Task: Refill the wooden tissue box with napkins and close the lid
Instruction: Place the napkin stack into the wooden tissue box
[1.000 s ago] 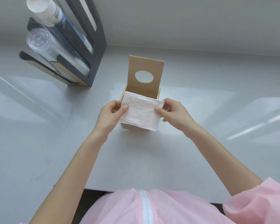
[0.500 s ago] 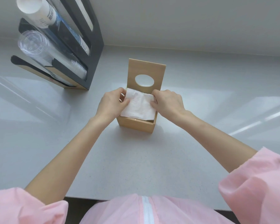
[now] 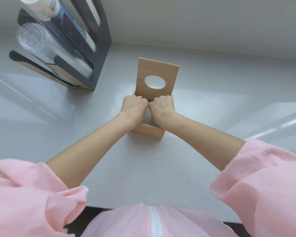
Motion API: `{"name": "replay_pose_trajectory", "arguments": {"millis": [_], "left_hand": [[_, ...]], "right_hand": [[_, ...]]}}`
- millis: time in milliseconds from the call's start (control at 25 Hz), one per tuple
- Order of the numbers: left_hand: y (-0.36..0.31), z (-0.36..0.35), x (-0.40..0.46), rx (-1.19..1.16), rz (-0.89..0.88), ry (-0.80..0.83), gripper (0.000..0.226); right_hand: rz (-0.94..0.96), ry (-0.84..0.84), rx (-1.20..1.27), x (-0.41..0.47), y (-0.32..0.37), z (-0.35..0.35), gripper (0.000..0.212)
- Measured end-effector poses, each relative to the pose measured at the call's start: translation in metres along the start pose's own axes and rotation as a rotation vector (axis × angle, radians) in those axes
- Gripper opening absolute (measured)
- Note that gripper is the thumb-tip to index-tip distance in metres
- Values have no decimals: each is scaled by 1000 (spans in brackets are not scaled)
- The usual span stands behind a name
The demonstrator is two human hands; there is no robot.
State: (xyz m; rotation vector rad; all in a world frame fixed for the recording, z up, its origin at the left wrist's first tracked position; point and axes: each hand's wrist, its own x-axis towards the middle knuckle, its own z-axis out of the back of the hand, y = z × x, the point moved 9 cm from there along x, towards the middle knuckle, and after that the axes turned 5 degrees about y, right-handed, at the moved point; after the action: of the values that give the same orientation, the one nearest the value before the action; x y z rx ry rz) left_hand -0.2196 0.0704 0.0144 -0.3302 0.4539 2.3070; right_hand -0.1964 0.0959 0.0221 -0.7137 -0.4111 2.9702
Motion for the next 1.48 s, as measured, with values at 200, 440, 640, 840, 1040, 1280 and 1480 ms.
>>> {"name": "replay_pose_trajectory", "arguments": {"millis": [200, 440, 640, 840, 1040, 1280, 1480], "left_hand": [[-5, -5, 1, 30, -10, 49, 22], [4, 7, -8, -60, 25, -81, 18], [-1, -15, -9, -1, -141, 91, 27], [2, -49, 5, -51, -139, 444, 38], [2, -34, -2, -175, -157, 319, 34], [11, -9, -55, -409, -128, 33, 42], [13, -15, -97, -514, -107, -164, 58]], "right_hand": [[30, 3, -31, 5, 6, -7, 16], [2, -58, 250, -3, -19, -2, 15], [128, -27, 206, -17, -11, -22, 21], [89, 262, 126, -6, -7, -43, 25], [79, 156, 206, -12, -10, -30, 27], [47, -157, 516, -51, -27, -14, 34], [-3, -175, 637, -87, -15, -34, 49]]}}
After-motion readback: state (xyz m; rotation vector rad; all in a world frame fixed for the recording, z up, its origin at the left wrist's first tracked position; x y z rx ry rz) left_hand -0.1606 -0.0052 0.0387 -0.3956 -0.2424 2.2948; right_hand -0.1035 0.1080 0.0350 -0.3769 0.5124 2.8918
